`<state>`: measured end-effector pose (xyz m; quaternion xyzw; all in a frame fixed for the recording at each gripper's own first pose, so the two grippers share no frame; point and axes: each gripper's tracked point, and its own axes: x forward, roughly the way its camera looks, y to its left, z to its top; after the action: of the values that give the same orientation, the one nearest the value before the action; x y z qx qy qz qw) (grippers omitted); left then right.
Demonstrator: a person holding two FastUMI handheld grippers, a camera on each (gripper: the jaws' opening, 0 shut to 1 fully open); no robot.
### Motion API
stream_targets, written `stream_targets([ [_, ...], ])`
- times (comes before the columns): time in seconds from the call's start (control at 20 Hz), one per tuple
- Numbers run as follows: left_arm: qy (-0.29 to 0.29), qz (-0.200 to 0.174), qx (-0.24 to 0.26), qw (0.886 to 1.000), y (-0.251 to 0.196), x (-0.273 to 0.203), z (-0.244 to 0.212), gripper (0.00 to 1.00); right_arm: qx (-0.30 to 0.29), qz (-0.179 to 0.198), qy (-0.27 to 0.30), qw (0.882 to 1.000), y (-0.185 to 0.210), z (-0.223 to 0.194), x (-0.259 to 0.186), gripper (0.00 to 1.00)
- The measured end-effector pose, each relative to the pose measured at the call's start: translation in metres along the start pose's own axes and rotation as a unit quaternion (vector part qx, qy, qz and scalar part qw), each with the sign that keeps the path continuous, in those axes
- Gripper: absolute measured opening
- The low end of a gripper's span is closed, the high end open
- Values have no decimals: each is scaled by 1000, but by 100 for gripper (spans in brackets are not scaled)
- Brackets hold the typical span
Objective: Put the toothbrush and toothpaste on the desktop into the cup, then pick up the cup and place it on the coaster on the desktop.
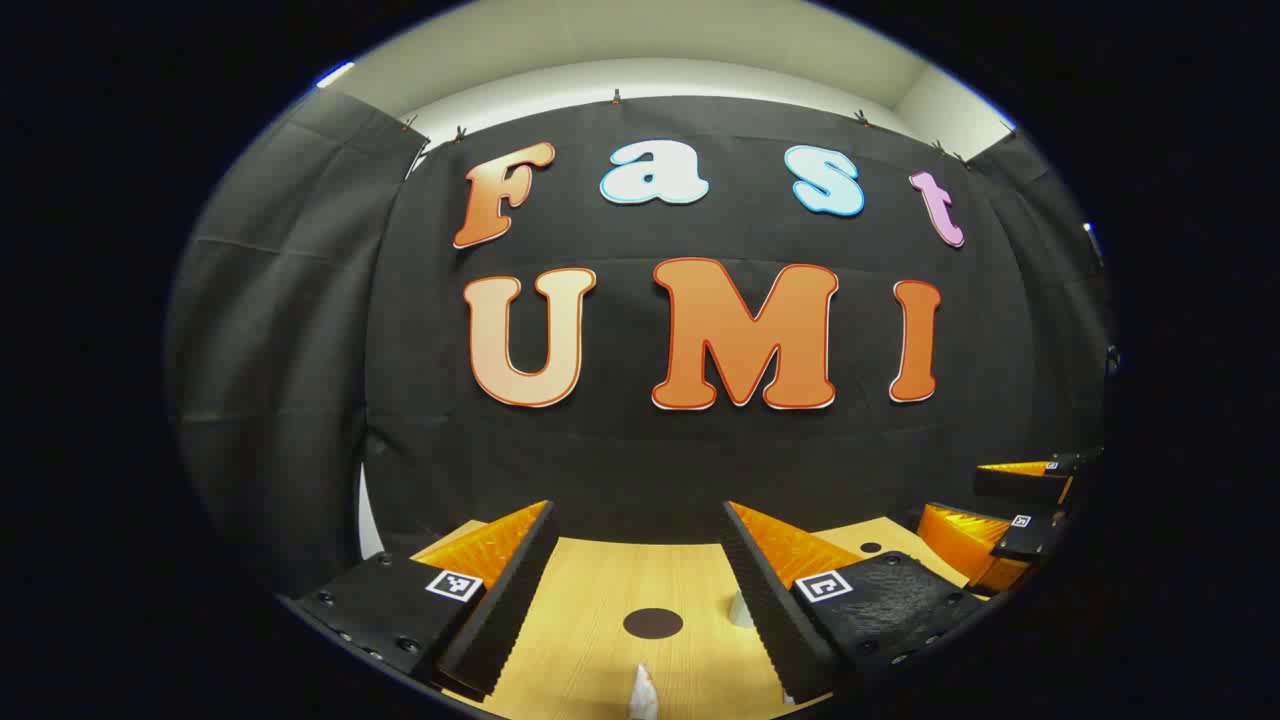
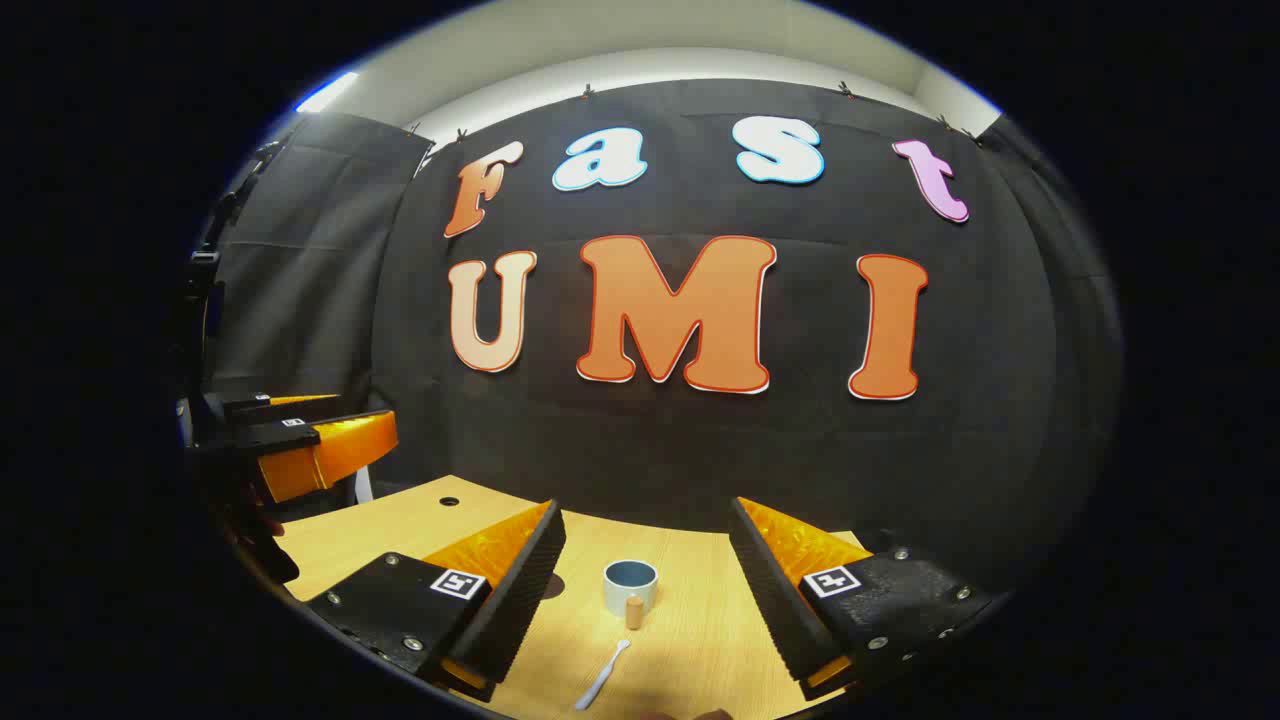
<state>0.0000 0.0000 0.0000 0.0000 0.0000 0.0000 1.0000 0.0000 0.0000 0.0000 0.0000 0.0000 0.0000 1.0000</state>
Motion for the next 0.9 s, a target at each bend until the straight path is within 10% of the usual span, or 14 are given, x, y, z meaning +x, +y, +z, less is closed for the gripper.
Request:
stream_targets([
  [0.9,10,29,13,999,4,-19,6,96,0,17,16,1000,-18,6,-13,100],
])
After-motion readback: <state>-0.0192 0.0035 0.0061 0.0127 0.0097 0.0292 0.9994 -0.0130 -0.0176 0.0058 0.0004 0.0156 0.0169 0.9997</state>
